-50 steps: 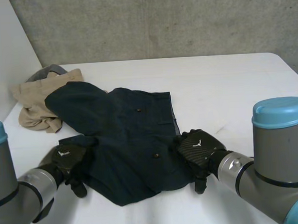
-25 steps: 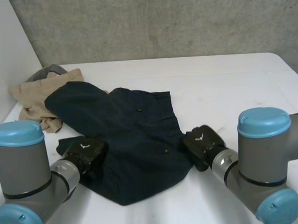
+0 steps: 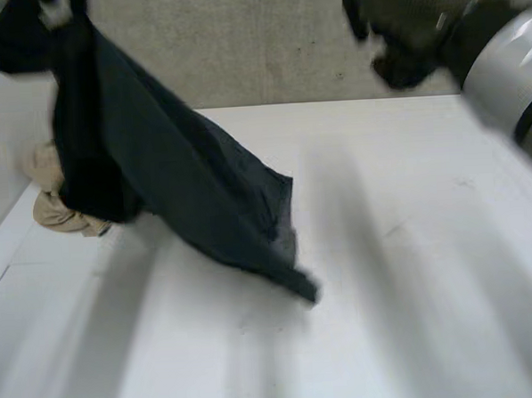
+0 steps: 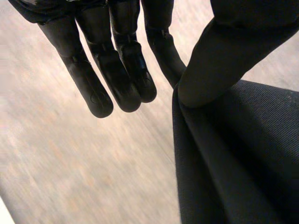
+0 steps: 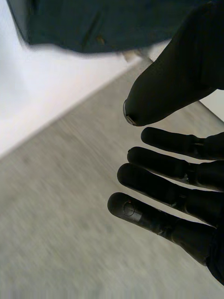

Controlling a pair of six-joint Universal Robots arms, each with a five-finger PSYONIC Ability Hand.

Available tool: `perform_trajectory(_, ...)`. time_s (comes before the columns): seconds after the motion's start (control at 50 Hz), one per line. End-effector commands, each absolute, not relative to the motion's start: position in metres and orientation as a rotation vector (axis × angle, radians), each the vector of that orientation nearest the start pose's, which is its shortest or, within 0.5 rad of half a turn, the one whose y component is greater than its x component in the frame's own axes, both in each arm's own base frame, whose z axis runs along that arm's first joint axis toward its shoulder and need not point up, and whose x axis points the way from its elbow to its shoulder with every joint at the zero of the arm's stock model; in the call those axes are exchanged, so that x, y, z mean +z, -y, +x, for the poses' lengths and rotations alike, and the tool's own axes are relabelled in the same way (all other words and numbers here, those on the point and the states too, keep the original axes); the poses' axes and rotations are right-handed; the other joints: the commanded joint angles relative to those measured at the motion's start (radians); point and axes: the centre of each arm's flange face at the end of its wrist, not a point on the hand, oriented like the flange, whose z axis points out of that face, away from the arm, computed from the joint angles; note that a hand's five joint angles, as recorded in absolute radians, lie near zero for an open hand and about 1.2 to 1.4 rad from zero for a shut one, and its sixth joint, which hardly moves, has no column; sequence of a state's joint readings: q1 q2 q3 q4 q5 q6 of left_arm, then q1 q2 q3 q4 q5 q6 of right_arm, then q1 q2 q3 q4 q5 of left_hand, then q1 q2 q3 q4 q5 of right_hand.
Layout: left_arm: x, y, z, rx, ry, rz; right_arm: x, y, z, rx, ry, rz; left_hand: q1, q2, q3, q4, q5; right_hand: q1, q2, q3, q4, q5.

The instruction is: Fold the laundry.

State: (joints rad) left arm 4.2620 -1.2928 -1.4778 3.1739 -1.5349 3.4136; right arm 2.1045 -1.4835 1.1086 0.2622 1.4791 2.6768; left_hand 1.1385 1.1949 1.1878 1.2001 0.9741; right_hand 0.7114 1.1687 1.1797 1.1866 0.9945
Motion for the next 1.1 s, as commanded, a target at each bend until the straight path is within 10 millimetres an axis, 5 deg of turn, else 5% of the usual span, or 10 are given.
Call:
perform_trajectory(0.02, 0.444, 0.161, -0.225, -2.814, -1.615, 0.656, 0.437, 0.191, 0.277, -2.304, -1.657, -1.031, 0.258, 0.201, 0.209, 0.196, 0.248, 0.685, 0.228, 0.217, 0.21, 0.227)
perform_trajectory(0.06, 0.427, 0.173, -0.232, -2.758, -1.698, 0.693, 0.428, 0.19, 0.278, -2.245, -1.704, -1.052, 0.258, 0.201, 0.209, 0.196, 0.248, 0.409, -0.048, -0.059, -0.066, -0.048)
perform_trajectory(0.08, 0.418, 0.179, -0.235, -2.726, -1.738, 0.709, 0.413, 0.191, 0.279, -2.17, -1.77, -1.076, 0.258, 0.201, 0.209, 0.196, 0.248, -0.032, -0.489, -0.5, -0.507, -0.489)
perform_trajectory(0.1, 0.392, 0.195, -0.244, -2.633, -1.852, 0.753, 0.388, 0.197, 0.283, -2.062, -1.866, -1.094, 0.258, 0.201, 0.209, 0.196, 0.248, -0.225, -0.682, -0.693, -0.7, -0.683)
perform_trajectory(0.16, 0.365, 0.21, -0.251, -2.537, -1.964, 0.788, 0.338, 0.208, 0.286, -1.837, -2.042, -1.055, 0.258, 0.201, 0.209, 0.196, 0.248, -0.423, -0.88, -0.891, -0.898, -0.881)
perform_trajectory(0.24, 0.334, 0.228, -0.262, -2.426, -2.077, 0.836, 0.296, 0.212, 0.285, -1.628, -2.169, -0.896, 0.258, 0.201, 0.209, 0.196, 0.248, -0.537, -0.994, -1.005, -1.012, -0.994)
perform_trajectory(0.34, 0.328, 0.24, -0.274, -2.424, -2.089, 0.855, 0.247, 0.23, 0.271, -1.44, -2.283, -0.681, 0.258, 0.201, 0.209, 0.196, 0.248, -0.537, -0.994, -1.005, -1.012, -0.994)
perform_trajectory(0.52, 0.358, 0.247, -0.306, -2.611, -1.917, 0.782, 0.227, 0.238, 0.258, -1.197, -2.277, -0.376, 0.258, 0.201, 0.209, 0.196, 0.248, -0.537, -0.994, -1.005, -1.012, -0.994)
perform_trajectory(0.78, 0.347, 0.243, -0.322, -2.612, -1.927, 0.81, 0.186, 0.228, 0.268, -0.824, -2.261, -0.095, 0.258, 0.201, 0.209, 0.196, 0.248, -0.537, -0.994, -1.005, -1.012, -0.994)
perform_trajectory(1.1, 0.336, 0.249, -0.328, -2.577, -1.868, 0.856, 0.183, 0.187, 0.305, -0.654, -2.196, -0.102, 0.258, 0.201, 0.209, 0.196, 0.248, -0.537, -0.994, -1.005, -1.012, -0.994)
